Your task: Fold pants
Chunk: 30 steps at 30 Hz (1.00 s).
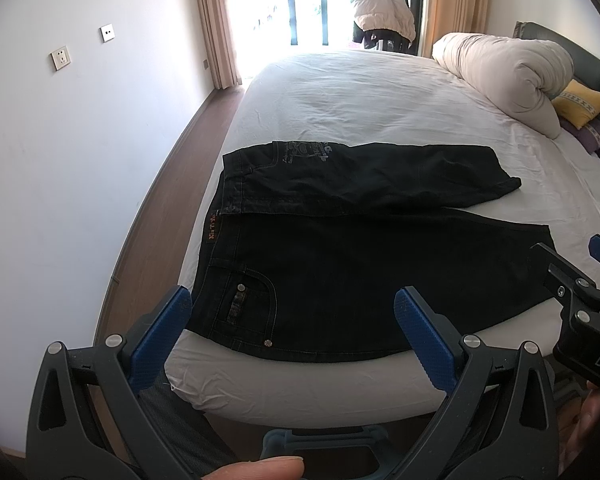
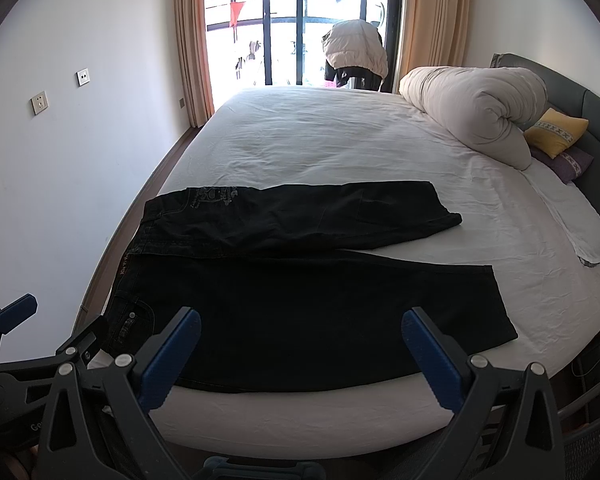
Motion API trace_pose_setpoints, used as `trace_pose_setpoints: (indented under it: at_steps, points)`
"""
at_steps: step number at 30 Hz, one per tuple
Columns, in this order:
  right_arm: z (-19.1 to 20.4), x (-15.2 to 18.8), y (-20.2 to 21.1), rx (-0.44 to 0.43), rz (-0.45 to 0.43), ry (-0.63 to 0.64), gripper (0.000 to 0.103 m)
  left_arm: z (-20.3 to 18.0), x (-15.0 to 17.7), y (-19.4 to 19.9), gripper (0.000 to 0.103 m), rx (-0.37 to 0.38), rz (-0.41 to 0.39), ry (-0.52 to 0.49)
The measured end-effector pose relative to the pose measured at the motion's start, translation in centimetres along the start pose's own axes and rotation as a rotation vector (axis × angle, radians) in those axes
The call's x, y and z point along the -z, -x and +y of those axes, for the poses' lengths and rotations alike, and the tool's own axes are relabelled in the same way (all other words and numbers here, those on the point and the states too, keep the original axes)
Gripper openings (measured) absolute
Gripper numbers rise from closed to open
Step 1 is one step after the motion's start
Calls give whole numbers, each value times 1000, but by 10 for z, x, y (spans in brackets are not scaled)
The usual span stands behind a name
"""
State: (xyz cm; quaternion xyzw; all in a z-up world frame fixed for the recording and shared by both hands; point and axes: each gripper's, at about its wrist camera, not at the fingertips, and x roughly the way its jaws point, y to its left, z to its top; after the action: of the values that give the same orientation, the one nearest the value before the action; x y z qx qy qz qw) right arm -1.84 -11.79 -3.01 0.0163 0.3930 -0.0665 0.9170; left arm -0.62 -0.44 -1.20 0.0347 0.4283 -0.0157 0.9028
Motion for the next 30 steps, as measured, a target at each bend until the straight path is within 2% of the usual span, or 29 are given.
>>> trace_pose_setpoints:
  at_steps: [10, 13, 24, 27, 30]
  points:
    - [-3, -2, 0, -2, 6, -1, 103, -1, 5, -4, 103, -1, 8, 1]
    - [7, 4, -7, -3, 9, 0, 103, 0, 7, -6, 103, -2, 15, 3]
    - [6, 3, -18, -10, 33, 3, 103, 2, 0, -28, 103, 6, 49, -4]
    - [5, 1, -22, -19, 37, 5, 103, 0, -3, -36, 103, -2, 36, -39]
    - [1, -4, -29, -47, 33, 20, 103, -1, -6, -44, 103, 11, -18, -94]
